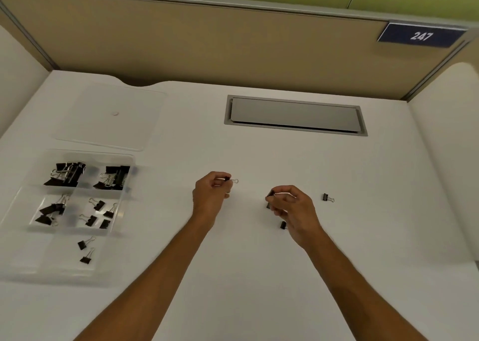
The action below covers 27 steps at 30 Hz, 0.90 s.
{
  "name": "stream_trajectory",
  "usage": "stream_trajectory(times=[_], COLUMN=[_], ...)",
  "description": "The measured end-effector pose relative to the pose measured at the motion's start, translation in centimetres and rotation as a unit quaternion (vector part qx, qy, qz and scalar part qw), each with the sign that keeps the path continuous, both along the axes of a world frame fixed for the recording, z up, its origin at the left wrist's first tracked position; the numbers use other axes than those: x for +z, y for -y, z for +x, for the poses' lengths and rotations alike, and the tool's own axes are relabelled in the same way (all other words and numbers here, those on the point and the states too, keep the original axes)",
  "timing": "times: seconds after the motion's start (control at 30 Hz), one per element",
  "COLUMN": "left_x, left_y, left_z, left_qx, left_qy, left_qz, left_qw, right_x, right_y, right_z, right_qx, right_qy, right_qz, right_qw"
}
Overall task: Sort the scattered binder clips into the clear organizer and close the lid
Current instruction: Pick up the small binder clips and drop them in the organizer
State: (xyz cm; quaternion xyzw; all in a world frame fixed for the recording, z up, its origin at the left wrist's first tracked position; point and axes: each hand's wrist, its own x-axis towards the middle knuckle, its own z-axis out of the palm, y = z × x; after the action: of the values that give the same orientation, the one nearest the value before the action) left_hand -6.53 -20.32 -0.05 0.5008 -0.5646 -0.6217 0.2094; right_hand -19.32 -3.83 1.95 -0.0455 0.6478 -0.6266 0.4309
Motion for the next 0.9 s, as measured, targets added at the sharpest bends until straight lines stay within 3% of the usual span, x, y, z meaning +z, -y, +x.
stream_trajectory(times=[0.33,0.53,0.9], left_x=[3.3,5.0,5.9], left_y=[-7.5,-11.5,-12.8], left_z=[7.2,10.9,18.0], left_qx=[-0.027,-0.006,0.107], left_qy=[-0.114,-0.098,-0.109], left_qz=[0.146,0.112,0.069], left_qw=[0.982,0.989,0.986], right_x=[2.0,2.6,2.9], right_y=[-3.4,-5.6,-5.1], right_z=[4.1,7.0,12.5], right_qx=[0.016,0.012,0.079], right_qy=[0.122,0.142,0.147], right_qz=[-0.073,-0.107,-0.077], right_qw=[0.990,0.984,0.983])
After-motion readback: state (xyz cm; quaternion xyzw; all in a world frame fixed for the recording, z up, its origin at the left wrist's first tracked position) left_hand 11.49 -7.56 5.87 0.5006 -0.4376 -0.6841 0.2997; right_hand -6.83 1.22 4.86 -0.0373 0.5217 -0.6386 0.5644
